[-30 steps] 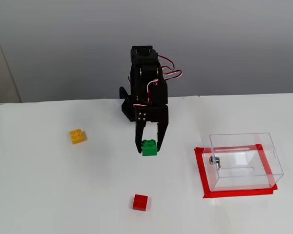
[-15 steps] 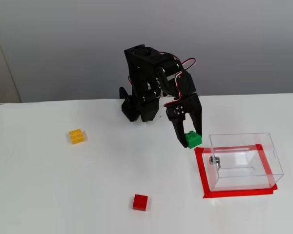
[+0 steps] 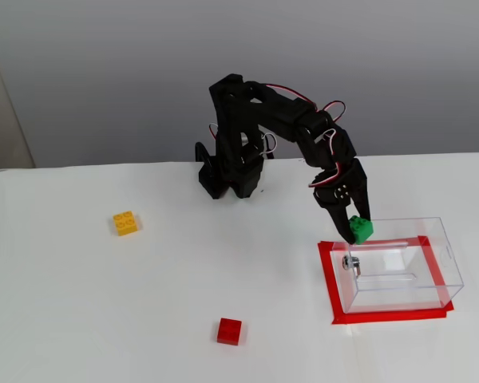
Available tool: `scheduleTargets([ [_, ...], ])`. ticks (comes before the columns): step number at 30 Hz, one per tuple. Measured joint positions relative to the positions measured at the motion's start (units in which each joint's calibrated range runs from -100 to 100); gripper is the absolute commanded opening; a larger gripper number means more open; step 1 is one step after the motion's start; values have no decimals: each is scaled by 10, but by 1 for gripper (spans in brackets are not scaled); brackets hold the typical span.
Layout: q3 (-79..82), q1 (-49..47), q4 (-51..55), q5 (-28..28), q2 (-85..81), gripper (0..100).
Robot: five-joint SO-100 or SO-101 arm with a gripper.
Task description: Pick the green lego brick and place it into the transparent box
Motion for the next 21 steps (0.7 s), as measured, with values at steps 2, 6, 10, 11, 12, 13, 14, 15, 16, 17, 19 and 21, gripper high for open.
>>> scheduleTargets([
  [2, -29, -14, 0, 0, 30, 2],
  [6, -99, -34, 0, 0, 96, 2],
  [10, -163, -61, 0, 0, 159, 2],
  [11, -177, -66, 0, 0, 173, 2],
  [12, -190, -72, 0, 0, 187, 2],
  [13, -203, -77, 0, 0, 200, 2],
  [14, -214, -82, 0, 0, 210, 2],
  [15, -222, -88, 0, 0, 216, 2],
  [16, -226, -93, 0, 0, 222, 2],
  [17, -229, -97, 0, 0, 225, 2],
  [19, -229, -101, 0, 0, 227, 2],
  [21, -230, -103, 0, 0, 227, 2],
])
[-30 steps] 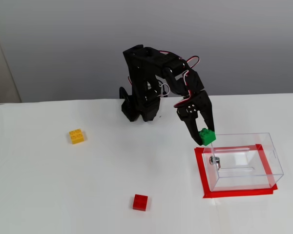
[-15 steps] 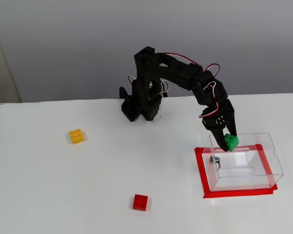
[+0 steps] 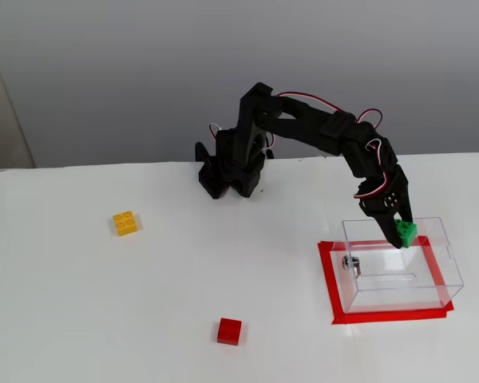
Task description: Pick the green lego brick and place it into the transparent box
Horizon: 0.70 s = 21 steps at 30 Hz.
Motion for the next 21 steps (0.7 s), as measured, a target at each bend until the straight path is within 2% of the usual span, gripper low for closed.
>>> scheduleTargets([
  [4, 0, 0, 0, 0, 4, 3],
  [10, 0, 0, 0, 0, 5, 19],
  [21, 0, 0, 0, 0, 6, 21],
])
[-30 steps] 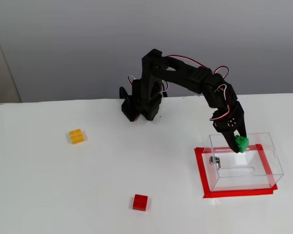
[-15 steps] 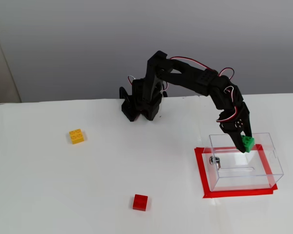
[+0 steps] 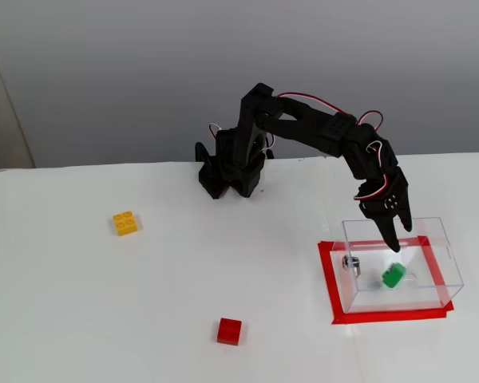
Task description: Pick the green lego brick and place it into the transparent box
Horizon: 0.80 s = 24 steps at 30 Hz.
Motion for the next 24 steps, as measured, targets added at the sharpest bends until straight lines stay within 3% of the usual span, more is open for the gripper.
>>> scheduleTargets([
  [14, 0, 0, 0, 0, 0, 20],
  [20, 0, 0, 0, 0, 0, 3],
  [24, 0, 0, 0, 0, 0, 1],
])
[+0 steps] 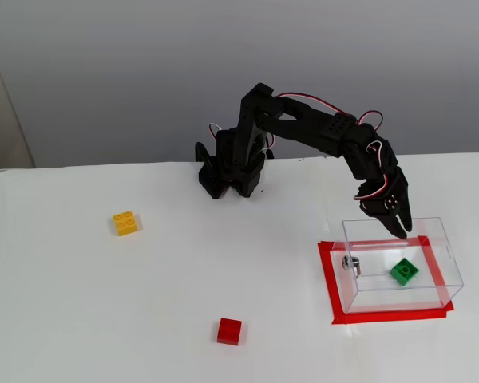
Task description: Pick the green lego brick and place it into the transparent box
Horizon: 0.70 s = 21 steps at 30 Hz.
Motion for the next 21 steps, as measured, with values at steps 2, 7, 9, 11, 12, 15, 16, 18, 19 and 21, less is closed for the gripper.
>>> scheduleTargets([
  [2, 0, 0, 0, 0, 0, 1],
  [7, 0, 17, 0, 1, 0, 1],
  [9, 0, 31, 1, 1, -13, 1],
  [11, 6, 49, 1, 1, -41, 1],
  [12, 16, 59, 1, 1, -58, 1],
  [15, 58, 95, 1, 1, -107, 1],
  [16, 74, 107, 1, 1, -124, 1],
  [18, 109, 131, 1, 1, -163, 1],
  [19, 132, 145, 1, 1, -186, 1],
  [21, 177, 174, 1, 1, -231, 1],
])
